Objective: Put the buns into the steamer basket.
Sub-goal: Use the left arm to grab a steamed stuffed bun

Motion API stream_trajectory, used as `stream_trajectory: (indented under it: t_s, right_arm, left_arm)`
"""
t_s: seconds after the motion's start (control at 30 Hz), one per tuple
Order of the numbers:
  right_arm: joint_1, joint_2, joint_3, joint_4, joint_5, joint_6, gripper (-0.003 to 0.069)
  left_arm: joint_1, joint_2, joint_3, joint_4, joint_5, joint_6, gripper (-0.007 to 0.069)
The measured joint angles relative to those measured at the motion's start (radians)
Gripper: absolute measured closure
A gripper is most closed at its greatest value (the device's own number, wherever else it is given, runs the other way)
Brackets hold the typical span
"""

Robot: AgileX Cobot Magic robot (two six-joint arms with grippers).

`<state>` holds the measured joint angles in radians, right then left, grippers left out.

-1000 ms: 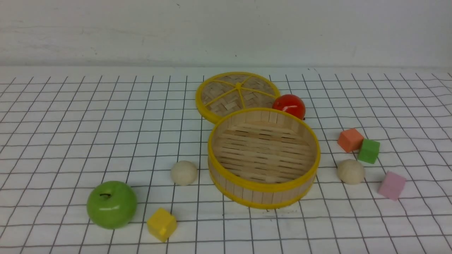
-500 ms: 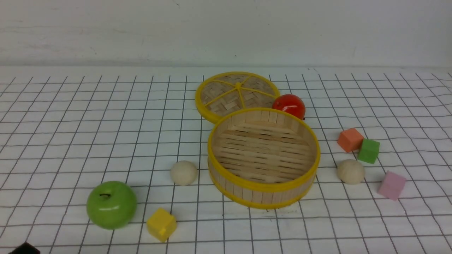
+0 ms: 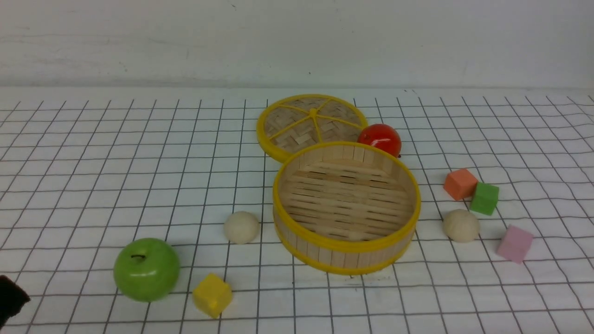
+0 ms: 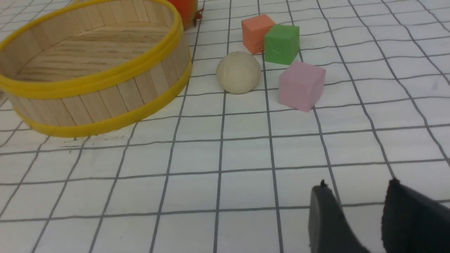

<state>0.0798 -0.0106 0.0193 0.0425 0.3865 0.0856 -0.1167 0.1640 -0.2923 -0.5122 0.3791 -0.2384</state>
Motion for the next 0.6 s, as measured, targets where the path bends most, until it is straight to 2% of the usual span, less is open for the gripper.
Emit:
stream_trajectory:
  t_s: [0.07, 0.1, 0.17, 0.2, 0.27, 0.47, 0.53, 0.6]
  right_arm:
    - [0.0, 0.0, 0.0, 0.0, 0.0, 0.0, 0.042]
    - [0.0, 0.0, 0.0, 0.0, 0.0, 0.0, 0.042]
    - [0.0, 0.0, 0.0, 0.0, 0.0, 0.0, 0.042]
    - [0.0, 0.0, 0.0, 0.0, 0.0, 0.0, 0.042]
    - [0.0, 0.0, 0.0, 0.0, 0.0, 0.0, 0.042]
    - [0.0, 0.0, 0.0, 0.0, 0.0, 0.0, 0.042]
    - [0.0, 0.0, 0.0, 0.0, 0.0, 0.0, 0.042]
    - [0.0, 0.0, 0.0, 0.0, 0.0, 0.0, 0.042]
  left_arm:
    - [0.0, 0.139, -0.108, 0.03, 0.158, 0.083, 0.0638]
    - [0.0, 0.168, -0.13, 0.036, 0.173, 0.101, 0.0638]
    - [0.0, 0.372, -0.252, 0.073, 0.364, 0.205, 0.0638]
    - [0.0, 0.388, -0.26, 0.076, 0.387, 0.212, 0.0638]
    - [0.0, 0.572, -0.345, 0.104, 0.481, 0.264, 0.0638]
    - [-0.001, 0.917, -0.483, 0.123, 0.467, 0.283, 0.0638]
    - [-0.044, 1.03, -0.555, 0.124, 0.467, 0.287, 0.0638]
    - [-0.132, 1.107, -0.625, 0.15, 0.467, 0.277, 0.0638]
